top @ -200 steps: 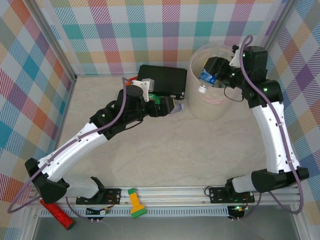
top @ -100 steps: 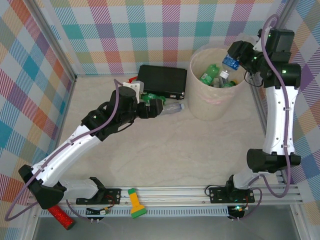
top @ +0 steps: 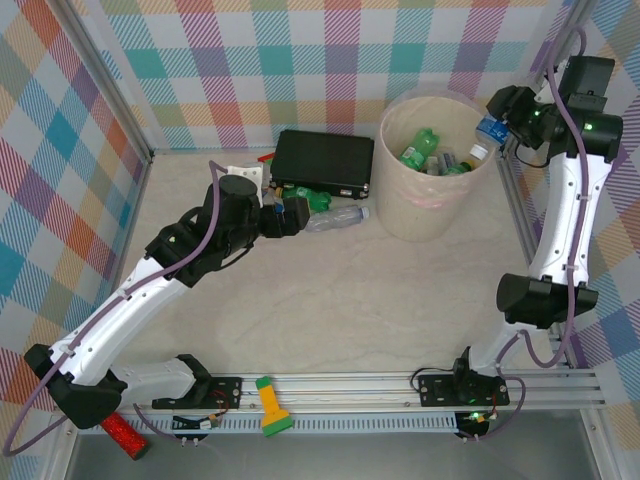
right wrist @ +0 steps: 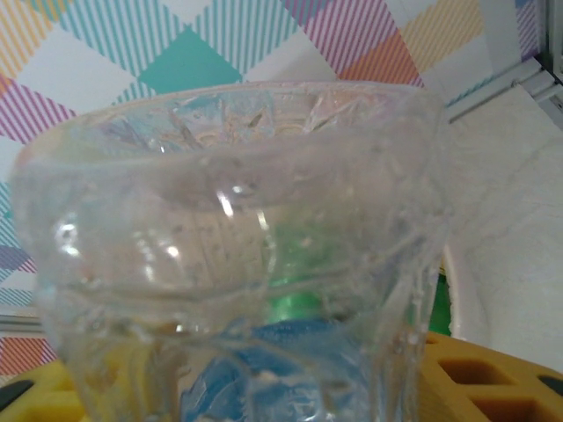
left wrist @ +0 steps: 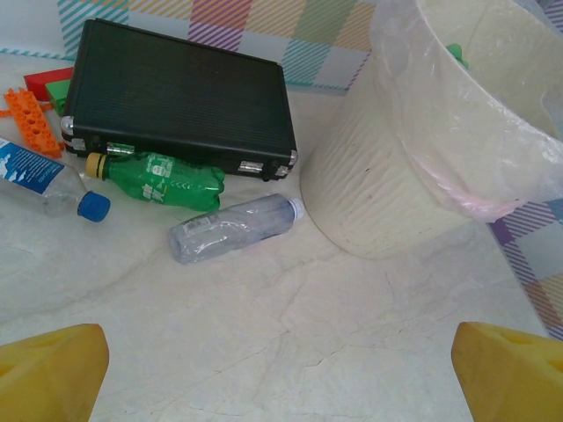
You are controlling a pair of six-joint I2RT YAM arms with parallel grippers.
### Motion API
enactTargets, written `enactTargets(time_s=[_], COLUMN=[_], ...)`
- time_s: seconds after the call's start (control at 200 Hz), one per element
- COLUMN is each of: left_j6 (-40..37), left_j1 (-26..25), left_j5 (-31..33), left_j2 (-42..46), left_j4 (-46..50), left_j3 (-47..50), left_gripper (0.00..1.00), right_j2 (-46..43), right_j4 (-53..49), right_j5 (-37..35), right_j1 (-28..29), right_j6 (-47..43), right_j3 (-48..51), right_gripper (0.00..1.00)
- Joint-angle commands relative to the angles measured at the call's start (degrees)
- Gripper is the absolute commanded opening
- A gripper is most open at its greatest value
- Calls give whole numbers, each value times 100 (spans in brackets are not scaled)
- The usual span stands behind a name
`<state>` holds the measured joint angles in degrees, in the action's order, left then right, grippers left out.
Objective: Put the plastic bottles in the bin
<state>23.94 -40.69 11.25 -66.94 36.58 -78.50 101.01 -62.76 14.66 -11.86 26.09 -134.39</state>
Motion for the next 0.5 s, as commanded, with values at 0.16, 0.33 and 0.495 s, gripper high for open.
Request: enactTargets(time_s=[0.16,0.33,0.495], left_j6=[-111,-58,-1], left_j1=[109,105,116], left_j5=[81,80,44], left_j2=[99,101,50], left_j4=[84,28,-17], left_j3=[97,158,142], left_gripper=[99,100,99], right_j2=[480,600,813], right_j4=[-350,-496,-636], right_j5=[513,563,646], right_j1=[-2,42,172], right_j6=[125,55,56], right_j3=[-382,-357,-523], right_gripper=[55,57,57])
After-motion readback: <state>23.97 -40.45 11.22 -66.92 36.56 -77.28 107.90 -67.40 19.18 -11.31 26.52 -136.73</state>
